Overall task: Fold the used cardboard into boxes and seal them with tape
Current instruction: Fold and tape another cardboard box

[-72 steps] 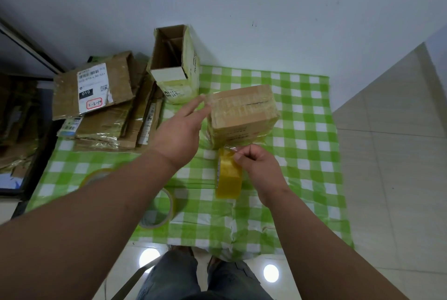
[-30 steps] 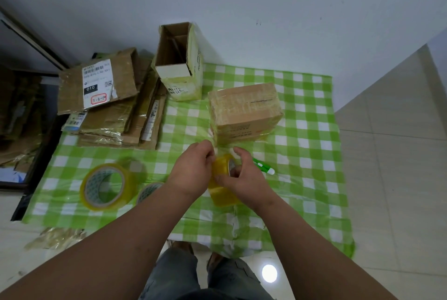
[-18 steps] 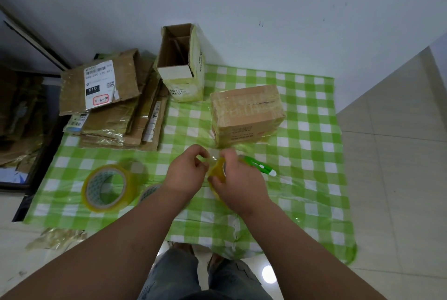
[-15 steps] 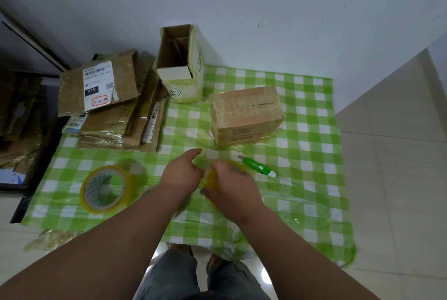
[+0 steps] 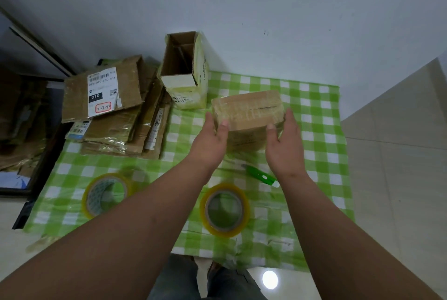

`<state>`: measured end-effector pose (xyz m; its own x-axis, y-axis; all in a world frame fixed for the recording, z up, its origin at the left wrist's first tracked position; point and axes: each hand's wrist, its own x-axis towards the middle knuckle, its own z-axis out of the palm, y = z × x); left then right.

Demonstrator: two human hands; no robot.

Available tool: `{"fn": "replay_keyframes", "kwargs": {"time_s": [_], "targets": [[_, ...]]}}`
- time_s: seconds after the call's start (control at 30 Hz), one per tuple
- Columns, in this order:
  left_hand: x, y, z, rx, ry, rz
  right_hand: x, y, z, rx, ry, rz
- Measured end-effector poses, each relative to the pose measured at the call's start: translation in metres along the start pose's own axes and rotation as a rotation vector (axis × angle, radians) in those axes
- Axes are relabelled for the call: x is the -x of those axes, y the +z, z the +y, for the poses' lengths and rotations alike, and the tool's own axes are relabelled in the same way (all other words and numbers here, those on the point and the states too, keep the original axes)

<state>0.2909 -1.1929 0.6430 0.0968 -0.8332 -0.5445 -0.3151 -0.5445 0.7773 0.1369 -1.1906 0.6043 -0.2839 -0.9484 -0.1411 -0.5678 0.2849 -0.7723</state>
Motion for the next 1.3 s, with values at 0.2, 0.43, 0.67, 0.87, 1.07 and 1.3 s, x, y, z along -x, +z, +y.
{"fn": "replay_keyframes", "kwargs": {"time_s": [0.2, 0.43, 0.67, 0.87, 1.07, 1.3], "targets": [[-0.008, 0.010, -0.001, 0.125, -0.025, 0.040, -0.004, -0.014, -0.008, -0.117, 0.081, -0.029], [-0.008, 0.002, 0.017, 0.243, -0.133, 0.034, -0.009, -0.014, 0.002, -0.188, -0.016, -0.045], [-0.012, -0.016, 0.059, 0.138, 0.097, -0.042, -0.014, -0.025, 0.013, -0.400, 0.118, -0.084], [-0.025, -0.034, 0.055, 0.205, 0.048, 0.278, -0.020, -0.034, 0.023, -0.718, 0.359, -0.145], [-0.025, -0.022, 0.016, 0.388, -0.217, -0.043, -0.014, -0.023, 0.020, -0.974, 0.656, -0.393], [-0.018, -0.012, 0.017, 0.407, -0.236, -0.192, -0.007, -0.009, 0.015, -0.585, 0.571, -0.355]]}}
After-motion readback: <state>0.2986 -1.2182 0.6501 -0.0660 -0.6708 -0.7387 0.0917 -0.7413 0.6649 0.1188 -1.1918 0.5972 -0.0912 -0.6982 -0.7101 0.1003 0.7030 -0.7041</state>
